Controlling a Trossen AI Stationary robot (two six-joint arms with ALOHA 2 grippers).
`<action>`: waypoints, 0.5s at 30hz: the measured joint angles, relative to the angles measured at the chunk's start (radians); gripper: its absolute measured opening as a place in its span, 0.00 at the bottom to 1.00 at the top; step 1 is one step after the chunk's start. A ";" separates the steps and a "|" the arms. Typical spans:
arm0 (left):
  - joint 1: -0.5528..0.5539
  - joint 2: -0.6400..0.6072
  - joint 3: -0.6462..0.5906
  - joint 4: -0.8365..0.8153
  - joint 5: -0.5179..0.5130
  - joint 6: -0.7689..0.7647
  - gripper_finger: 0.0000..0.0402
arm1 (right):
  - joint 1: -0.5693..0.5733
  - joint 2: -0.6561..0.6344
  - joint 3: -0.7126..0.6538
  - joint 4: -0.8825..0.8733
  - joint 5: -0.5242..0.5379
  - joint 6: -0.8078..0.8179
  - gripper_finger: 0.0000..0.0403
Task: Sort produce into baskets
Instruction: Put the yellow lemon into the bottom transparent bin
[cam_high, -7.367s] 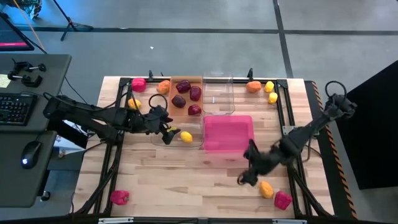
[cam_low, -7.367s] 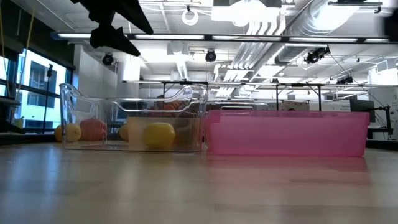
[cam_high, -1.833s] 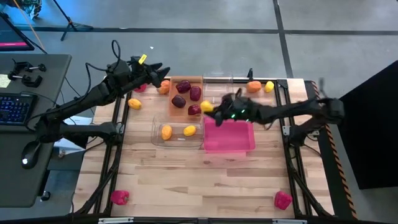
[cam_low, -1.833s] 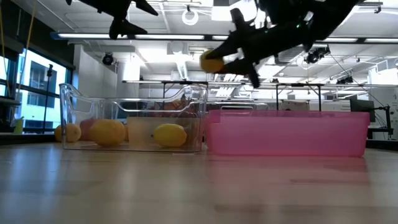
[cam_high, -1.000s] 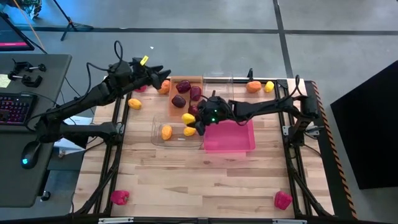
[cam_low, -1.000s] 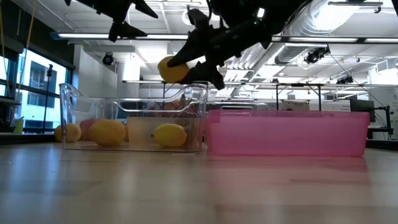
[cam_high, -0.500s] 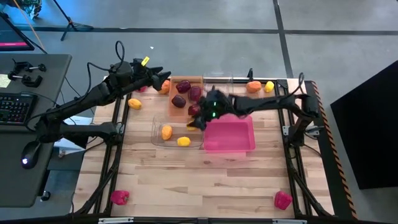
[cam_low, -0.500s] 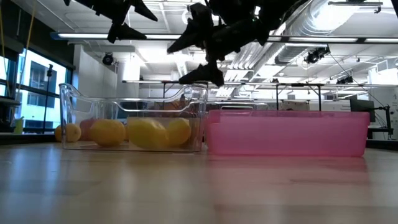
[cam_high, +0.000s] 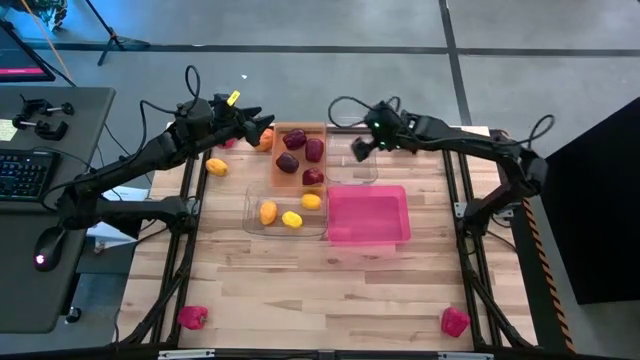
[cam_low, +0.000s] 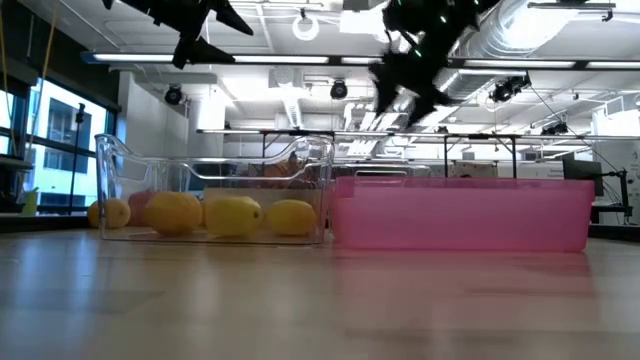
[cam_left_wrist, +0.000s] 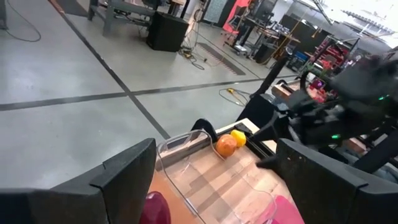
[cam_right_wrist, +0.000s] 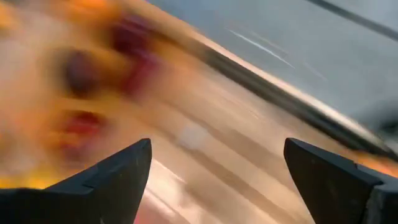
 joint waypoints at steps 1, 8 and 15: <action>0.000 0.000 0.000 0.000 0.000 0.002 0.80 | -0.015 -0.010 -0.029 -0.045 0.051 0.051 0.88; 0.000 0.000 0.000 0.000 -0.004 0.024 0.80 | -0.141 -0.112 -0.310 -0.185 0.230 0.577 0.88; 0.000 0.000 0.000 -0.001 -0.004 0.025 0.80 | -0.297 -0.126 -0.471 -0.003 0.281 0.722 0.88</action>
